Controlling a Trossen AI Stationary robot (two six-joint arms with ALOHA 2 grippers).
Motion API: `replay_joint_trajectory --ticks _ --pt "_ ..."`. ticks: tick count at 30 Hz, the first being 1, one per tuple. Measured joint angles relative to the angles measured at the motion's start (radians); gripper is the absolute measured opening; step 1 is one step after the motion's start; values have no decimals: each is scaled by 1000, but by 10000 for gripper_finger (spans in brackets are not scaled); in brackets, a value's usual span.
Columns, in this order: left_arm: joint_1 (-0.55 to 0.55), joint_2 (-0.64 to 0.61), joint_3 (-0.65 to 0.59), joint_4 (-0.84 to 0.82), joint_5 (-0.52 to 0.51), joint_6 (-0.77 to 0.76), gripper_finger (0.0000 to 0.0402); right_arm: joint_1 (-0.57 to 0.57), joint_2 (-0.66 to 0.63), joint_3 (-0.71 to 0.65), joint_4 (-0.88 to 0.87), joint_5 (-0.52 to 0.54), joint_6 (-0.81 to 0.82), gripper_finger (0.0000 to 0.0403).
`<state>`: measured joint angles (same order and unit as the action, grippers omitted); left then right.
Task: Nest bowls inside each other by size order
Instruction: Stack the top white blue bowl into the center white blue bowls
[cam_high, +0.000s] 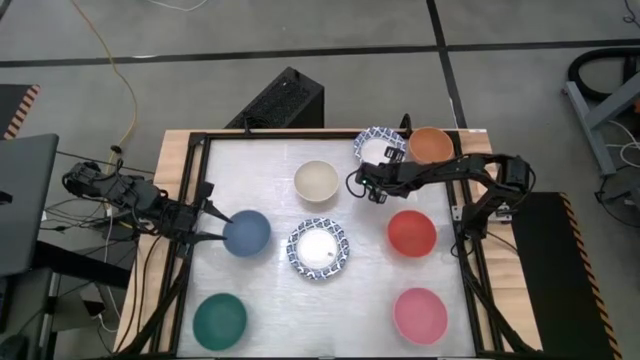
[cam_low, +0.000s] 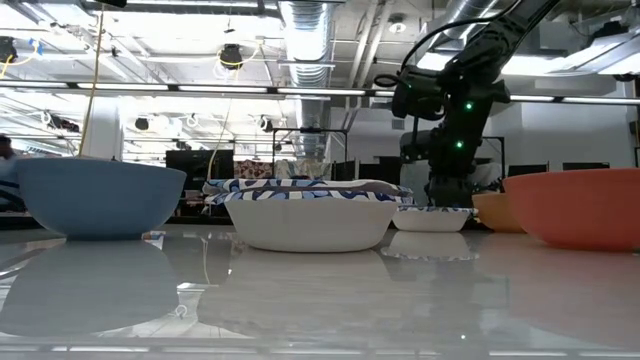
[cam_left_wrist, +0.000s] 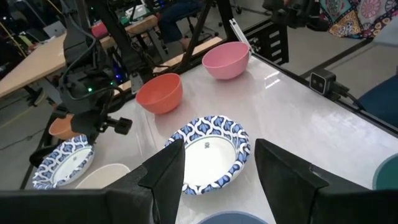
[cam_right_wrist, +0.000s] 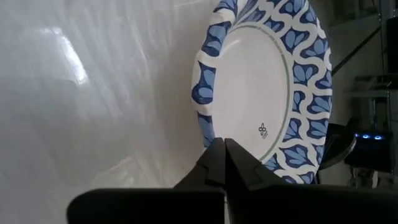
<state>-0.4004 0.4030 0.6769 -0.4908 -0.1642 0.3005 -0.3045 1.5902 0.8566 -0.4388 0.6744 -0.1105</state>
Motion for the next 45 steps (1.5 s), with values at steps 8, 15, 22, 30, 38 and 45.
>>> replay_joint_trajectory --ticks 8,15,22,30,38,45 --pt "0 0 0 0 0 -1 185 38 0 0 3 0 16 5" --pt "0 0 0 0 0 -1 185 89 -1 34 -5 9 32 4" --pt "0 0 0 -17 0 -23 185 143 -1 113 -30 66 25 3" --pt "0 0 0 -42 0 -36 185 162 -1 135 -50 56 64 16" --pt "0 0 0 -42 0 -37 185 127 -1 135 -136 6 163 139" --pt "0 0 0 -42 0 -52 185 91 13 135 -136 4 150 245"
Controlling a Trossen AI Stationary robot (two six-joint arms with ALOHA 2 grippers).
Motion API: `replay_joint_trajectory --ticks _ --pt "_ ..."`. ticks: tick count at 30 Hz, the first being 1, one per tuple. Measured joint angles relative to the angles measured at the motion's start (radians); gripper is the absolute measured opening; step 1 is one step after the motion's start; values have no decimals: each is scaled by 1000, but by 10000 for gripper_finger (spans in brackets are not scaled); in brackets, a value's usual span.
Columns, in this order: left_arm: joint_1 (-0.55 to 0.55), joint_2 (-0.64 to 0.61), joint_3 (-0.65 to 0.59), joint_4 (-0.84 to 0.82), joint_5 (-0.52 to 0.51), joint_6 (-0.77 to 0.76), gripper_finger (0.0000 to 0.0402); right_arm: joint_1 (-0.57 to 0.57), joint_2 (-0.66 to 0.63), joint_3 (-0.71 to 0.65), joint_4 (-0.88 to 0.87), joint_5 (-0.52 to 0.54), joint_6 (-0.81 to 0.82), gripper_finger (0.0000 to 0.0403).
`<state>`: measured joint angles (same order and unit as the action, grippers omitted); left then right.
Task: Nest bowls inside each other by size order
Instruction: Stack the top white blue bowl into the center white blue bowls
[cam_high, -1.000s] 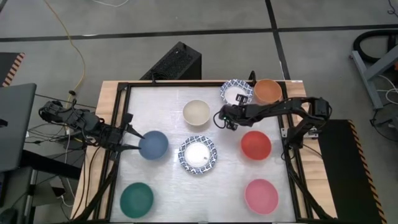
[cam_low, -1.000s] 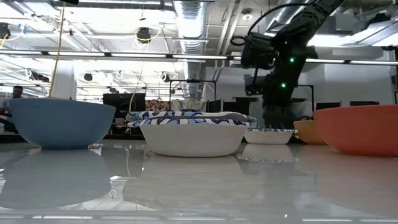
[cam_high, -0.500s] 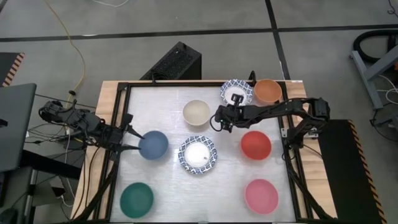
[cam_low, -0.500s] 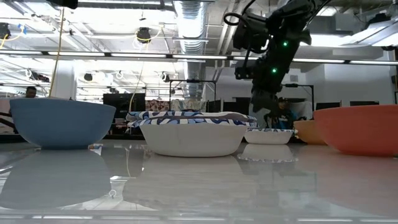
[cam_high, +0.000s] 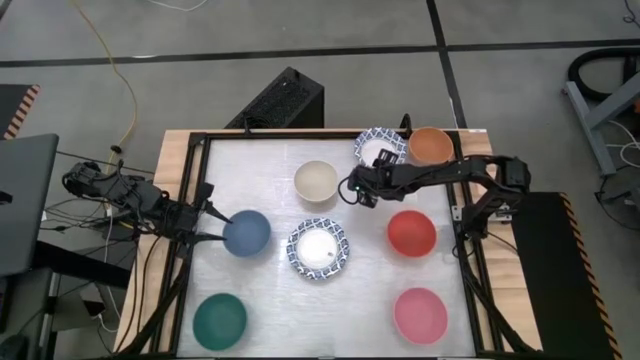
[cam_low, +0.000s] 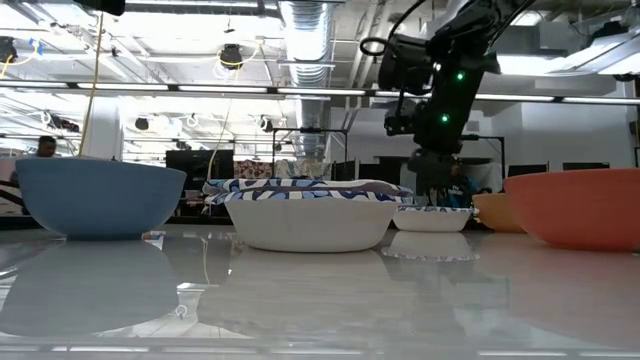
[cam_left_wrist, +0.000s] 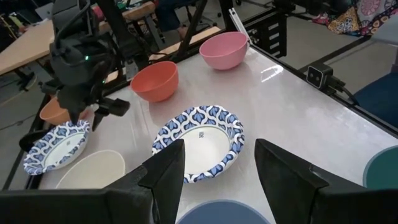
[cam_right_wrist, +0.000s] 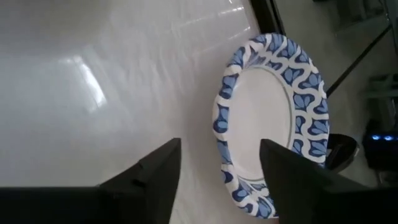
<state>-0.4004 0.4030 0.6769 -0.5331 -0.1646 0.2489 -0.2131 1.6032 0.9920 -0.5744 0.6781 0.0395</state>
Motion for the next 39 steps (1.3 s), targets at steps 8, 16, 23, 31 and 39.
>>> replay_joint_trajectory --ticks 8,16,23,31,39 --pt "0 0 0 0 -5 0 185 -34 139 0 8 48 -58 254" --pt "0 0 0 -11 -30 1 185 -64 229 0 8 83 -41 206" --pt "0 0 0 -11 -33 1 185 -38 223 0 4 80 -24 33" --pt "0 0 0 -11 -34 -8 185 -13 214 0 8 83 14 9" --pt "0 0 0 -12 -34 -9 185 41 214 34 -4 135 32 7"
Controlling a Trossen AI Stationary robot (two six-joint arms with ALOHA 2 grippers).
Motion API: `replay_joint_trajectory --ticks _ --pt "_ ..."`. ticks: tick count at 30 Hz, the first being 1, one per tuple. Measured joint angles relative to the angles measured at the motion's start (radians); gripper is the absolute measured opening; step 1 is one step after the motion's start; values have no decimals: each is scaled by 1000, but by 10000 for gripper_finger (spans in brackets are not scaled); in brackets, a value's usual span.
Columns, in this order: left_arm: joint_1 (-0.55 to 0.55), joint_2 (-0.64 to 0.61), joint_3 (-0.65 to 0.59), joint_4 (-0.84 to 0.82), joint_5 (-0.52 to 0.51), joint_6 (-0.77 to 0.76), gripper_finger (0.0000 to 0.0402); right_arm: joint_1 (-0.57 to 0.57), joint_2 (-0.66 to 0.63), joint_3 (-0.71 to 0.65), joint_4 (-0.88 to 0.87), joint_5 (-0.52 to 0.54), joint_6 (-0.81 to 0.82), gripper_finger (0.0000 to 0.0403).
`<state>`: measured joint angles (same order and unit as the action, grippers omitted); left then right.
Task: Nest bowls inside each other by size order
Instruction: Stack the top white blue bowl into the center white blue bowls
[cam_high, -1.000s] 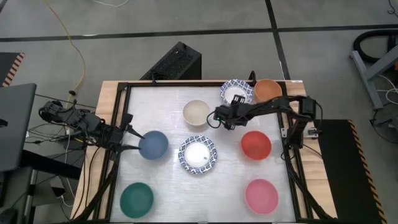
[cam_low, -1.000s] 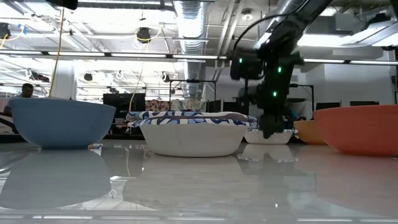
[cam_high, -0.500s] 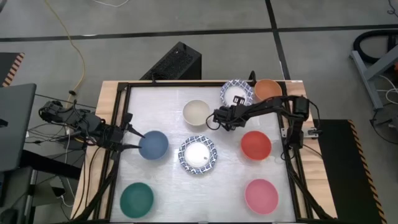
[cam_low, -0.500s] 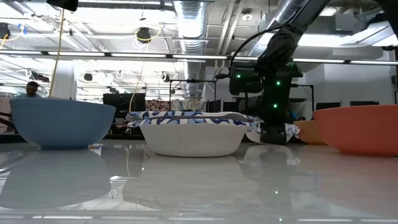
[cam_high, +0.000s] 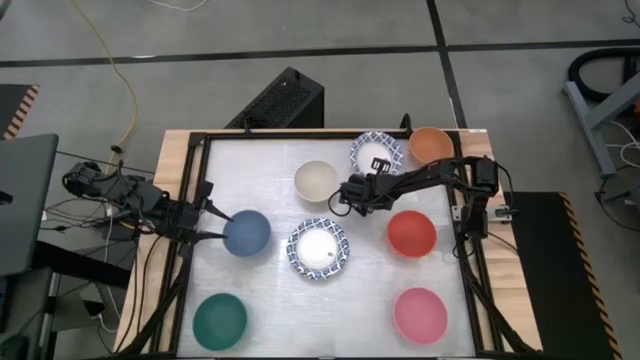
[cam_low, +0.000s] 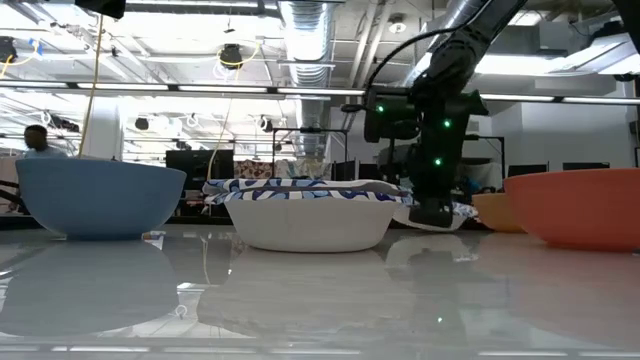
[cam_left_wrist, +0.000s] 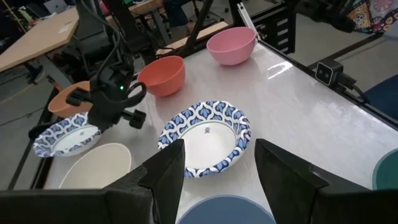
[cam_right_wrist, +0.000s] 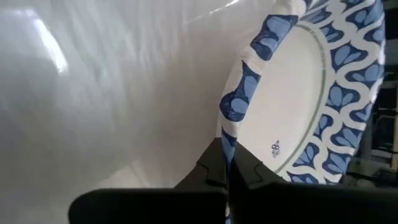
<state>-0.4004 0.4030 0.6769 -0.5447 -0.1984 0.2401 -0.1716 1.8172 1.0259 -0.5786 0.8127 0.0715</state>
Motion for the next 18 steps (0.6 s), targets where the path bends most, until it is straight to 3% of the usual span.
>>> replay_joint_trajectory --ticks 7,18 --pt "0 0 0 -10 -48 -19 185 31 0 106 -87 53 -1 7" --pt "0 0 0 -44 -172 -24 185 52 0 371 -385 184 -25 7"
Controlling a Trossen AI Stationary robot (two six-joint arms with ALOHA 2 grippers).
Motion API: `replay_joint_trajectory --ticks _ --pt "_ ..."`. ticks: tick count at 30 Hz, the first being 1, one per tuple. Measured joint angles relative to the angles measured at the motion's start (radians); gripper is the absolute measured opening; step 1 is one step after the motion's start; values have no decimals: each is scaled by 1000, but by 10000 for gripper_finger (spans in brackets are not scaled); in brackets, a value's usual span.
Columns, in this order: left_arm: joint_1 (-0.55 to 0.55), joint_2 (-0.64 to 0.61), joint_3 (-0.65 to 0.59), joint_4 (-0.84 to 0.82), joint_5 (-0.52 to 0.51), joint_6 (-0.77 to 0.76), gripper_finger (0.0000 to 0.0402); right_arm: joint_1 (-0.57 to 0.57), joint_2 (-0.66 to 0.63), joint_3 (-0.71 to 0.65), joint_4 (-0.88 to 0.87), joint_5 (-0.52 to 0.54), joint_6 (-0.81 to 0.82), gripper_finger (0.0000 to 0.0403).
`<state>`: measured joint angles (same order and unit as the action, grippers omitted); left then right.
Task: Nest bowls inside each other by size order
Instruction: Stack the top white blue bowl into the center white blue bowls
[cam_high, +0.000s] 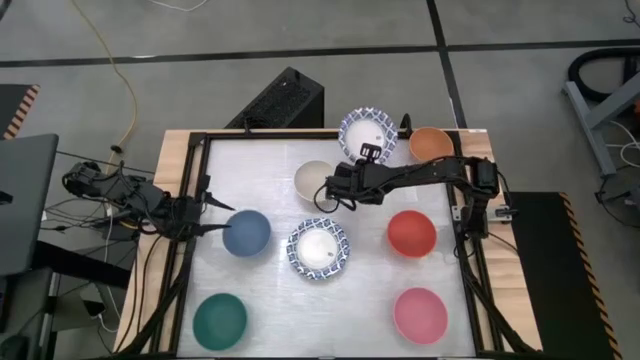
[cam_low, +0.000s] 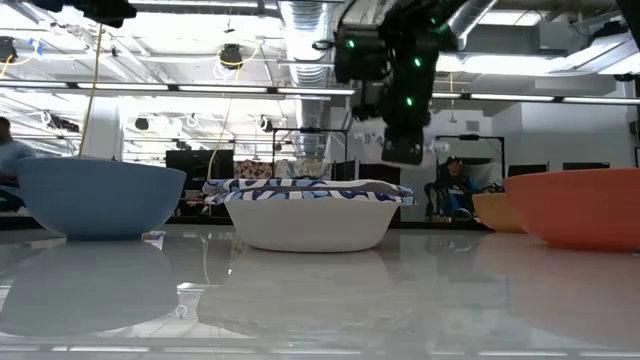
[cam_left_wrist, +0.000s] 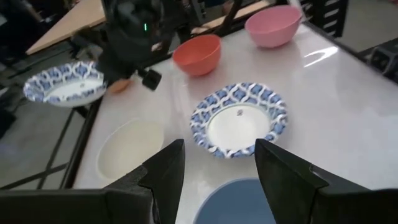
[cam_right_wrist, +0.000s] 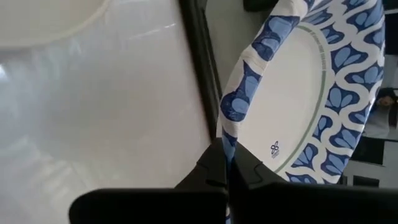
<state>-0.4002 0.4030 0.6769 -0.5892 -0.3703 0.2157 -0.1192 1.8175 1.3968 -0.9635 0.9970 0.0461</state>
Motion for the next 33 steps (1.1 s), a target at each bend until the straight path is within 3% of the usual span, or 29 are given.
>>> replay_joint_trajectory --ticks 13,25,29,33 --pt "0 0 0 2 -21 -2 185 83 0 249 -8 1 -309 7" --pt "0 0 0 3 -22 -3 185 392 0 309 -6 -87 -572 6" --pt "0 0 0 3 -22 -3 185 514 0 309 -18 -120 -563 6" --pt "0 0 0 3 -21 -7 185 615 0 309 -39 -129 -452 6"
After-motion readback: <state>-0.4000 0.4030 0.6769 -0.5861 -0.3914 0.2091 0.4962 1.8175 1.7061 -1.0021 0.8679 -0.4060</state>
